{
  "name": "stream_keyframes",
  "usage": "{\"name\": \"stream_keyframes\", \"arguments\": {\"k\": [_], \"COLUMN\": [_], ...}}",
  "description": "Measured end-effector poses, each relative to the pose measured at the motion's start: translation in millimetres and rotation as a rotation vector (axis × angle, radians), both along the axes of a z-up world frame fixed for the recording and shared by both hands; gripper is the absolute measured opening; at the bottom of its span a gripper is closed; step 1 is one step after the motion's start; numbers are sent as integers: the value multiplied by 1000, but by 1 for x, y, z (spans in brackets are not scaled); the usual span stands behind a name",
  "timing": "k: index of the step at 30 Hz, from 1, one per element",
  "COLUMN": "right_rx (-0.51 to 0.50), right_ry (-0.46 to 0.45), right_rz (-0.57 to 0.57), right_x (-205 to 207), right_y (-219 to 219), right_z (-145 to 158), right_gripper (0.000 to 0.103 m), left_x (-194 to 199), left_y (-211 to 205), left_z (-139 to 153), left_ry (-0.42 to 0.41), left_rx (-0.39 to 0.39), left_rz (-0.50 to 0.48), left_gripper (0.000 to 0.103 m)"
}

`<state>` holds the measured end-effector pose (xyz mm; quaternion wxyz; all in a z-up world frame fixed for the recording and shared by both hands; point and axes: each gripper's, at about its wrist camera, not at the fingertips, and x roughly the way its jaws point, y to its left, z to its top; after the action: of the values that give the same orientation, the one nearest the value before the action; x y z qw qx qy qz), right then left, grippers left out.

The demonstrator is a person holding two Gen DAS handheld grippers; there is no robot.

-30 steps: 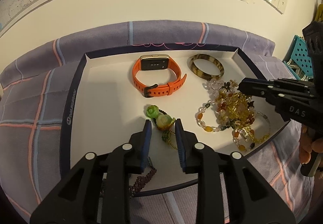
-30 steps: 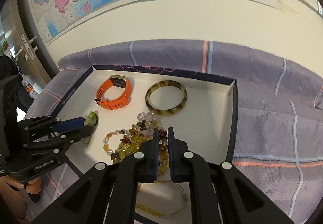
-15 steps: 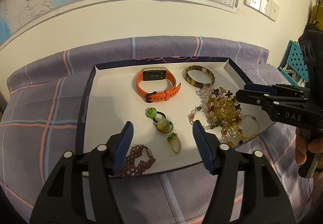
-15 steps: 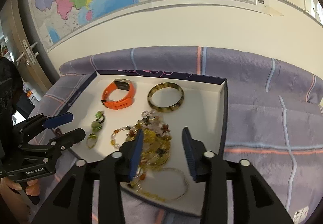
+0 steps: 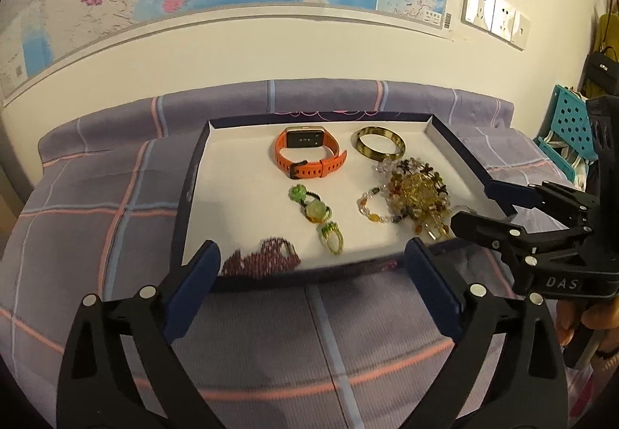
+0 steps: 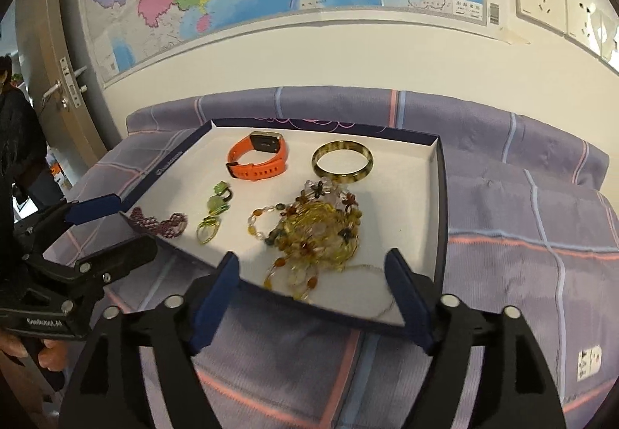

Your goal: Organize jewelry

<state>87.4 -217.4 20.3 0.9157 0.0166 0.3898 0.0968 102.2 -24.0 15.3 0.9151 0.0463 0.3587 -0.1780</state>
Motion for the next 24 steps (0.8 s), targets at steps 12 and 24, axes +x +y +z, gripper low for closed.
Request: {"name": "stream_keyframes", "arguments": {"k": [12,24], "right_rx": [-9,-15], "right_ry": [-31,-41], "right_rz": [-37,-9], "right_x": [-39,-70], "right_y": [7,23], "right_z": [-2,1], "right_gripper": [96,96], "left_x": [-33,-57], "left_y": [7,14], "left_z": [-4,-4], "left_ry": [3,-11], "left_rx": [-19,17], "left_rz": [88,152], "left_gripper": [97,97]}}
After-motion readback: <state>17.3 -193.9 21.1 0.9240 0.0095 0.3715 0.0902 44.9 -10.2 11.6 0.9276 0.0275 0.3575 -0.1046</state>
